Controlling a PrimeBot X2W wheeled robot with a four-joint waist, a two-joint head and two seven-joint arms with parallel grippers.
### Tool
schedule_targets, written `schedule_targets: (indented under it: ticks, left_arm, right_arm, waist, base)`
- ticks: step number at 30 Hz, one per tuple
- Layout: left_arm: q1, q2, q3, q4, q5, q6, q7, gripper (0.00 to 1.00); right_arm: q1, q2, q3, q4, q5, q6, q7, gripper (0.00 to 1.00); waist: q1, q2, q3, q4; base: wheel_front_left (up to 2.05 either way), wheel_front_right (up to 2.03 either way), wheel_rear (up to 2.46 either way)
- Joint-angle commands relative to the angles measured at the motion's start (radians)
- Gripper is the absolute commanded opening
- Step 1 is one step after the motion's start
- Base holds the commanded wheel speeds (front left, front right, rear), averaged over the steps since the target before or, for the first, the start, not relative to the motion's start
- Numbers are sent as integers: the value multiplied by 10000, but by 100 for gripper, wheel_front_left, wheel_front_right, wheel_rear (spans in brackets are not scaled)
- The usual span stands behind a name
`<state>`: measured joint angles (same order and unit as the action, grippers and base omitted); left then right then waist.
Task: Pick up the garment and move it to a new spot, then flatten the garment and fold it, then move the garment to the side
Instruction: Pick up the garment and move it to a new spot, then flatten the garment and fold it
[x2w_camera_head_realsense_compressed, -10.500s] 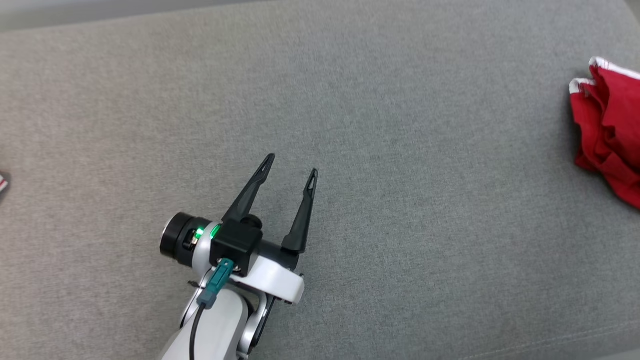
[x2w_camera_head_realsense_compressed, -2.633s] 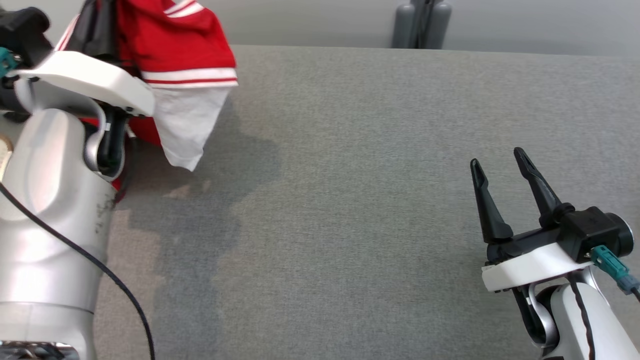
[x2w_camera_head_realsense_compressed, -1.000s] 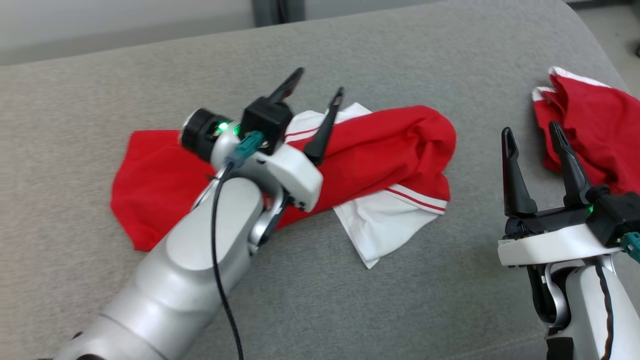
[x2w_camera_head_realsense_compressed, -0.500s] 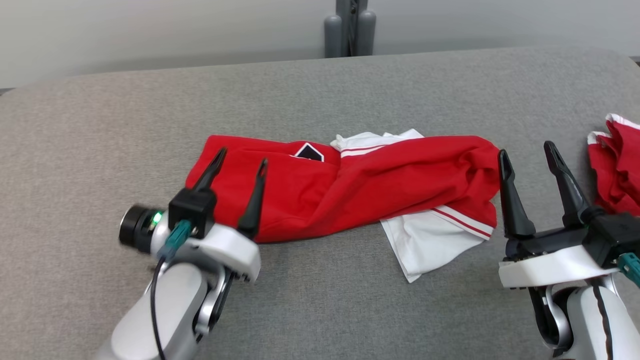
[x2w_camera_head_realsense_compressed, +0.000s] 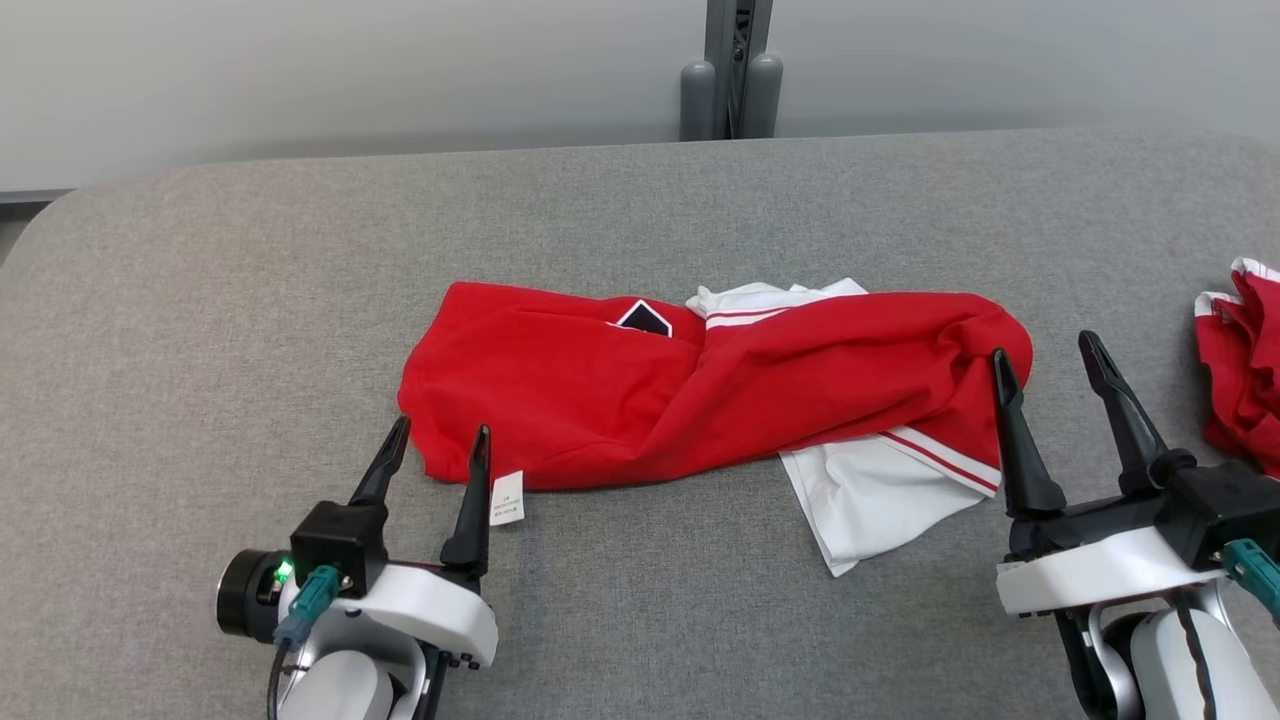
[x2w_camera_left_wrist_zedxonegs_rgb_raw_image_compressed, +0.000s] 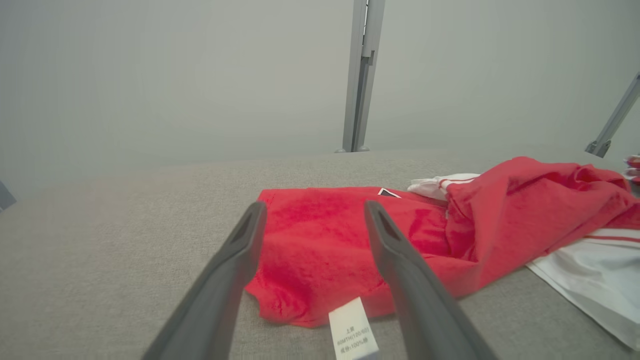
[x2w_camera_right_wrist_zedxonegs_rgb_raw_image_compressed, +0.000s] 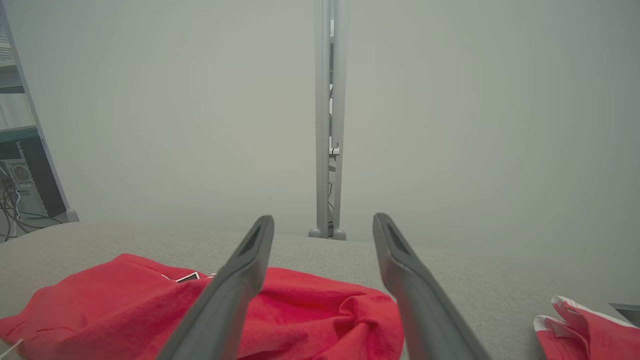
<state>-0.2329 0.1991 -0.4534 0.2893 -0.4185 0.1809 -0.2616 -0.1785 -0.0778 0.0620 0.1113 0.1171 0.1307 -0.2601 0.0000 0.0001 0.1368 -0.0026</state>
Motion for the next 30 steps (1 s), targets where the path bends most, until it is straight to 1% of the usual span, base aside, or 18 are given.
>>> schedule_targets:
  ticks: [1,8,18,21,24,27,30]
  left_arm:
    - [212,-145,321,22,125,-127,-43,100]
    - [494,-579,1047,309,709,-647,-43,100]
    - [530,-1008,1686,621,1266,-1154,-43,100]
    - [507,-1053,1803,864,1232,-1170,-44,100]
    - [237,-1113,1850,1478,1267,-1096,-42,100]
    - [-134,-1158,1958,2237,1086,-965,233,100]
    - [-529,-1197,2042,2780,869,-1024,457,100]
  right_arm:
    - [36,-42,-9,45,53,3,-36,100]
    - [-10,24,69,133,59,3,-40,100]
    - [-80,56,47,163,75,3,-44,100]
    - [-104,64,80,149,75,3,-44,100]
    - [-162,69,137,108,85,3,-45,100]
    - [-204,60,164,92,82,3,-46,100]
    - [-273,40,173,99,108,3,-48,100]
  waist:
    - [0,-1,-4,-16]
    - [0,-1,12,-89]
    - [0,-1,95,-141]
    - [0,-1,161,-167]
    - [0,-1,326,-218]
    - [0,-1,528,-279]
    - [0,-1,727,-330]
  base:
    - [0,0,0]
    - [0,0,0]
    - [0,0,0]
    - [0,0,0]
    - [0,0,0]
    - [0,0,0]
    - [0,0,0]
